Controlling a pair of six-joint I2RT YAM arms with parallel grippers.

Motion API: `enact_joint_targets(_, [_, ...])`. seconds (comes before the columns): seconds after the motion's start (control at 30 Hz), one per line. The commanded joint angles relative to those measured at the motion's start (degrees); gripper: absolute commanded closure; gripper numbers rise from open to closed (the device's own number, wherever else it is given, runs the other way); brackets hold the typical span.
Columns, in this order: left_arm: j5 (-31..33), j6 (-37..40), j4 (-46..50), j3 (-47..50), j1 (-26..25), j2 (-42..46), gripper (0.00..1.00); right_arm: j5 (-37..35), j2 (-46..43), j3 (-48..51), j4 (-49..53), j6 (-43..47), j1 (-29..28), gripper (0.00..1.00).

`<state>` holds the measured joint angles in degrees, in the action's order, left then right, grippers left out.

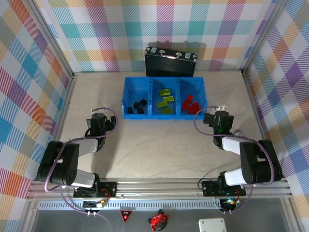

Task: Sort the legos into containers by color
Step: Reset both arms

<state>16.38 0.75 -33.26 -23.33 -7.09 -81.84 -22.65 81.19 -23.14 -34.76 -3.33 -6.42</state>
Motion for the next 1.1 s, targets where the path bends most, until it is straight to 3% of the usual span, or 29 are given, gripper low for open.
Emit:
enact_joint_targets(0.0, [-3.11,1.79,-12.95,0.42,-0.07,-3.41,0.0,7.49,3.55,0.6,-13.07,3.43,0.35,0.01])
enact_joint_targets(0.1, [-4.18,2.23,-19.79,2.04,0.14,-7.52,0.0,8.8,3.27,0.95,-13.23,3.38,0.74,0.01])
enact_joint_targets(0.33, [-11.77,2.43,-15.55,-0.31,2.21,-8.51,0.0,15.19,7.51,3.58,-22.21,4.81,2.0,0.01])
enact_joint_targets(0.47, [-11.72,2.32,-16.02,-0.2,2.35,-8.53,0.0,15.32,6.53,1.08,-15.41,3.22,2.83,0.01])
enact_joint_targets(0.57, [-11.72,2.35,-15.97,-0.17,2.35,-8.51,0.0,11.07,6.55,1.04,-15.18,1.34,2.97,0.01])
enact_joint_targets(1.07, [-11.87,2.23,-15.79,-0.31,2.35,-8.51,0.0,14.08,6.61,0.86,-14.9,2.04,3.66,0.01])
